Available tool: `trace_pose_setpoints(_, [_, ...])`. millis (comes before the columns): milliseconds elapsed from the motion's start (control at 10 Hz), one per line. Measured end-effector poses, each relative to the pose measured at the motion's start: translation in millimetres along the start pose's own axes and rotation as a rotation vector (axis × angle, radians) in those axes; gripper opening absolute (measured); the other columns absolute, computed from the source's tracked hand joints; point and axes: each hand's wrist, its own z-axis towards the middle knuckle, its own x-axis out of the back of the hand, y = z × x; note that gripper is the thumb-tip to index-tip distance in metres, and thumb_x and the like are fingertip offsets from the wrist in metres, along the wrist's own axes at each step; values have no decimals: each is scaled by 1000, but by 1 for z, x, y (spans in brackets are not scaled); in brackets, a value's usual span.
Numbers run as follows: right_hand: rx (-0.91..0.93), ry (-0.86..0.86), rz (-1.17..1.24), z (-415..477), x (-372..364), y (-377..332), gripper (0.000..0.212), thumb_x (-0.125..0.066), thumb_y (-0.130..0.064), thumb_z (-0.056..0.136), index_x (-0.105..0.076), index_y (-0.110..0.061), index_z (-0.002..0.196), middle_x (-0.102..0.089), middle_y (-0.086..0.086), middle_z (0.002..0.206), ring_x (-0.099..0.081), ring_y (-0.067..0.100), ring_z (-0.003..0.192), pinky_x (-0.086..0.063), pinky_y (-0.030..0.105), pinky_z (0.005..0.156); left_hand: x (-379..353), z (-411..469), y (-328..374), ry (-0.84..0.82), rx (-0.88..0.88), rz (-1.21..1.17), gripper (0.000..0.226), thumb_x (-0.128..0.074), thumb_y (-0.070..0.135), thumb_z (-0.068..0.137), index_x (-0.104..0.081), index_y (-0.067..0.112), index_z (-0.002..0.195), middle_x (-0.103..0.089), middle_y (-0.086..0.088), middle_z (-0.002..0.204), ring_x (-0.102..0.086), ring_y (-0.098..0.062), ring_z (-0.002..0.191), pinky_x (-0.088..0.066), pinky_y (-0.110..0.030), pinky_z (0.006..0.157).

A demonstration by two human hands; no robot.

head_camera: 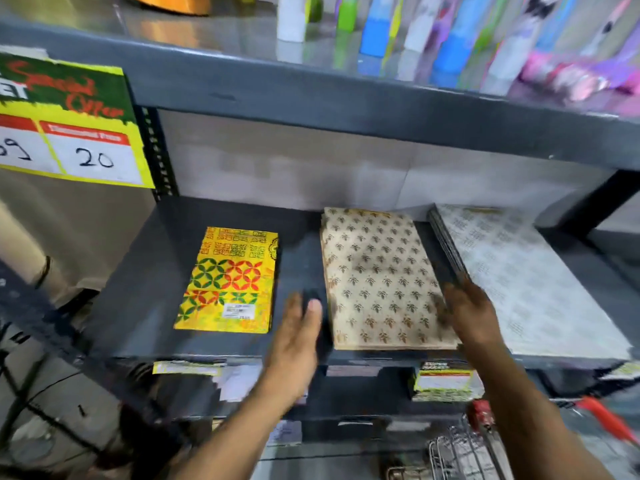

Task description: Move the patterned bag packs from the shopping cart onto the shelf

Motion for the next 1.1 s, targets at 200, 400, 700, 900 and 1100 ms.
trace_pose_setpoints(200, [-83,-223,-230,2,9,57,29,-48,-47,91,-56,-19,91,-59,2,83,-62,23,79,-50,40,76,-67,-7,1,-143,51,-62,42,-26,42,99,-35,30,138,-32,25,124,-25,5,125,-14,-6,99])
trace_pose_setpoints(400, [-1,174,-74,43,100,40,62,-51,-43,93,-37,-9,144,-45,8,147,-41,27,136,-33,41,112,-86,-11,19,181,-266,317,111,-12,89,68,3,19,152,14,7,161,18,-3,145,6,-22,117])
trace_pose_setpoints(700, [-204,-67,-246,151,259,152,56,-49,-65,83,-57,-13,105,-73,5,93,-64,19,79,-46,18,57,-309,-6,28,-554,29,207,101,-21,73,82,12,8,152,20,-7,161,16,-14,148,10,-26,117])
trace_pose_setpoints(900, [-123,232,-323,161,253,180,31,-45,-35,86,-45,-8,72,-56,12,58,-59,31,52,-52,48,57,-339,-6,22,-484,121,238,126,-16,89,60,8,6,152,15,-8,162,13,-18,149,5,-33,121])
trace_pose_setpoints(1100, [51,356,-508,147,241,175,58,-24,-58,85,-51,-7,92,-64,23,84,-62,38,77,-52,45,71,-323,-17,20,-430,-8,301,109,-15,81,72,9,11,152,22,-4,160,18,-16,147,8,-24,112])
